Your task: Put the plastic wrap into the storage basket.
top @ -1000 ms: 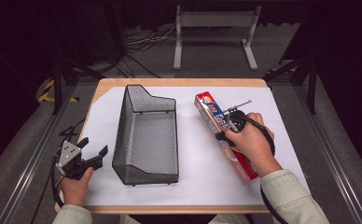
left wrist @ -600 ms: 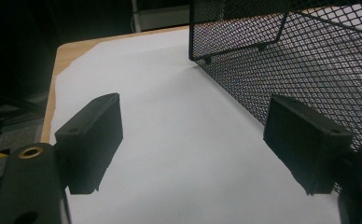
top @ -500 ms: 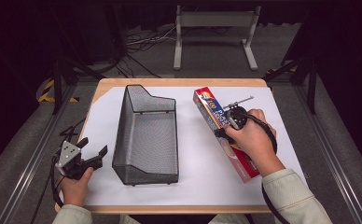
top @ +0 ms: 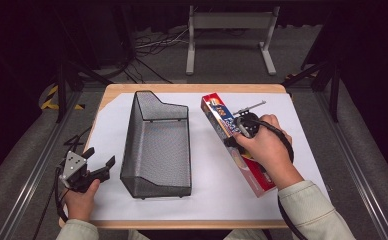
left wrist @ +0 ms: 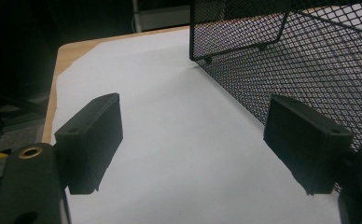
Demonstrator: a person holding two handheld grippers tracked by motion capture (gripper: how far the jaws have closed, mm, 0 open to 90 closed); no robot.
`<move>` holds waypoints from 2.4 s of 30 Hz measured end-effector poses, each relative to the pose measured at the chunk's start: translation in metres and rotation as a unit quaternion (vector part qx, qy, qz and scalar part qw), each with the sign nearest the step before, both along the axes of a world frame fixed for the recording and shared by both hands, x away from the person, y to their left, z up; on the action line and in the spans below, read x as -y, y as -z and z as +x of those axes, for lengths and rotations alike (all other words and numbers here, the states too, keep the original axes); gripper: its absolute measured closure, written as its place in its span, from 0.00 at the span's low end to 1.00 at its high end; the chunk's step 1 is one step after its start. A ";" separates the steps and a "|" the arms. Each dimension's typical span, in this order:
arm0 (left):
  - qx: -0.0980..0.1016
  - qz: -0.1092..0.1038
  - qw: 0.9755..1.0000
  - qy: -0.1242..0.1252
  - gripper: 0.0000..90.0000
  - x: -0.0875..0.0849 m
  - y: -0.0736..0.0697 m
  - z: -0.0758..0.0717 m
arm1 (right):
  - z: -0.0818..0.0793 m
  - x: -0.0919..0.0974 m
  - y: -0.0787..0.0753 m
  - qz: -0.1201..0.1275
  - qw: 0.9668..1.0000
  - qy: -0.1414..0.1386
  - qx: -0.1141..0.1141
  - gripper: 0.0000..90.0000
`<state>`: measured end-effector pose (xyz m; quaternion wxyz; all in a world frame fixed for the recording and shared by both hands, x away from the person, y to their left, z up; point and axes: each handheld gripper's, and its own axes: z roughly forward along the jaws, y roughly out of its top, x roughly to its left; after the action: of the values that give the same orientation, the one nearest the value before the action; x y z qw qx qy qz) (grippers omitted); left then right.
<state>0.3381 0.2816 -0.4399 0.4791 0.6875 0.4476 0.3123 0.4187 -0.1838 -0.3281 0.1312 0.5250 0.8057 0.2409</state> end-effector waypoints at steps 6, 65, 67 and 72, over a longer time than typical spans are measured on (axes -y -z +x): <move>0.001 -0.004 1.000 -0.002 0.23 -0.001 0.000 0.000 | -0.002 -0.016 -0.005 0.000 1.000 -0.012 0.000 0.44; 0.006 -0.014 1.000 -0.011 0.23 0.003 -0.002 0.011 | -0.013 -0.153 0.000 0.062 0.994 -0.078 0.047 0.43; 0.006 -0.016 1.000 -0.013 0.23 0.003 -0.002 0.010 | -0.012 -0.155 0.003 0.059 0.995 -0.076 0.042 0.43; 0.006 -0.014 1.000 -0.012 0.23 0.002 -0.002 0.009 | -0.011 -0.158 0.006 0.057 0.995 -0.075 0.040 0.43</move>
<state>0.3473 0.2799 -0.4381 0.4873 0.6734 0.4575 0.3159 0.4081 -0.0262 -0.3343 0.1141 0.4596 0.8220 0.3165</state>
